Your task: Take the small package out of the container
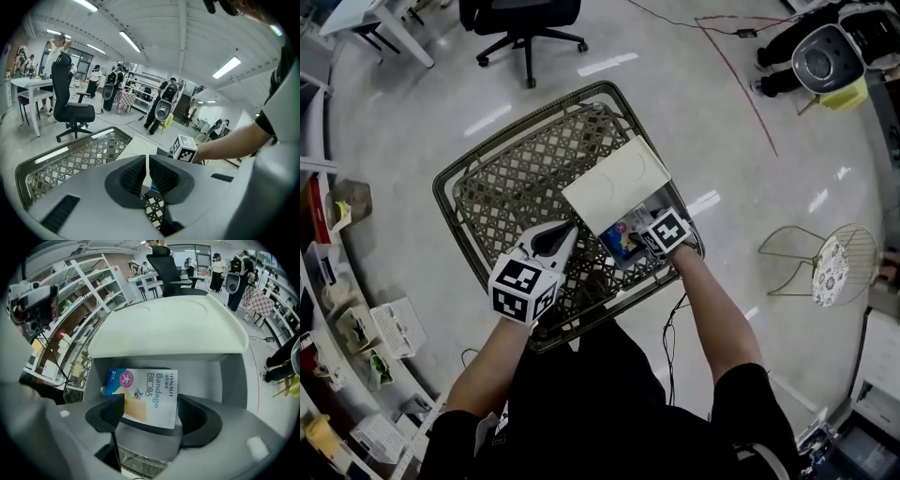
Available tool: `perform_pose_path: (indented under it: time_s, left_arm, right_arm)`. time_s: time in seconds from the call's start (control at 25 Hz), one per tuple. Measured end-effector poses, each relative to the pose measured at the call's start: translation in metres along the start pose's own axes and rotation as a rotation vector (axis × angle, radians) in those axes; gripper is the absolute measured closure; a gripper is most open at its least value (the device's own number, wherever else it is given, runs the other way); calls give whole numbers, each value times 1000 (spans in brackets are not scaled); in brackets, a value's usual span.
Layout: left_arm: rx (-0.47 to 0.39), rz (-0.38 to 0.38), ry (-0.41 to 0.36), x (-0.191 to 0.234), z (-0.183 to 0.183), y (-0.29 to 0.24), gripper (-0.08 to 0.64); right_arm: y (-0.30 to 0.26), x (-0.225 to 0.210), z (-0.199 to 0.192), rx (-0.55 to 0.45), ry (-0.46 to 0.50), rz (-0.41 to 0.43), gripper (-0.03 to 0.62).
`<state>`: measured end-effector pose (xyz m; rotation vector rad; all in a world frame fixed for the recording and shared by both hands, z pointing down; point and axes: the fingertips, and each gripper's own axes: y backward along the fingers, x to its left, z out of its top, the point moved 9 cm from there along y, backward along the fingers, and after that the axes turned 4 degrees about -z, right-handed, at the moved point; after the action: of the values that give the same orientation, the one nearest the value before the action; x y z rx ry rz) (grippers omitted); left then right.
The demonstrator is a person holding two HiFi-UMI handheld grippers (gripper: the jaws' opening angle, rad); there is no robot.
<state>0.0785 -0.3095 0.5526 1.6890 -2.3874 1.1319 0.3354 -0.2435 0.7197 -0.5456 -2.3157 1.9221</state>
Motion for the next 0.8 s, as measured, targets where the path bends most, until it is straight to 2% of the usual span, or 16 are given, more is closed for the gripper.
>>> perform_pose_path:
  time_s: [0.12, 0.2, 0.32, 0.48, 0.6, 0.8]
  left_arm:
    - [6, 2, -4, 4, -1, 2, 534]
    - [8, 3, -6, 6, -2, 5, 534]
    - [10, -5, -13, 4, -2, 11, 534]
    - [19, -24, -33, 1, -1, 14, 534]
    - [26, -44, -49, -3, -2, 12, 534]
    - [29, -82, -81, -18, 0, 4, 532]
  right_arm:
    - [-3, 3, 4, 0, 19, 10, 238]
    - [0, 7, 8, -33, 4, 23, 260]
    - [8, 11, 9, -77, -24, 2, 272]
    - [30, 11, 3, -134, -75, -48, 358]
    - [49, 19, -2, -199, -103, -49, 408]
    - [73, 44, -13, -297, -133, -46, 414]
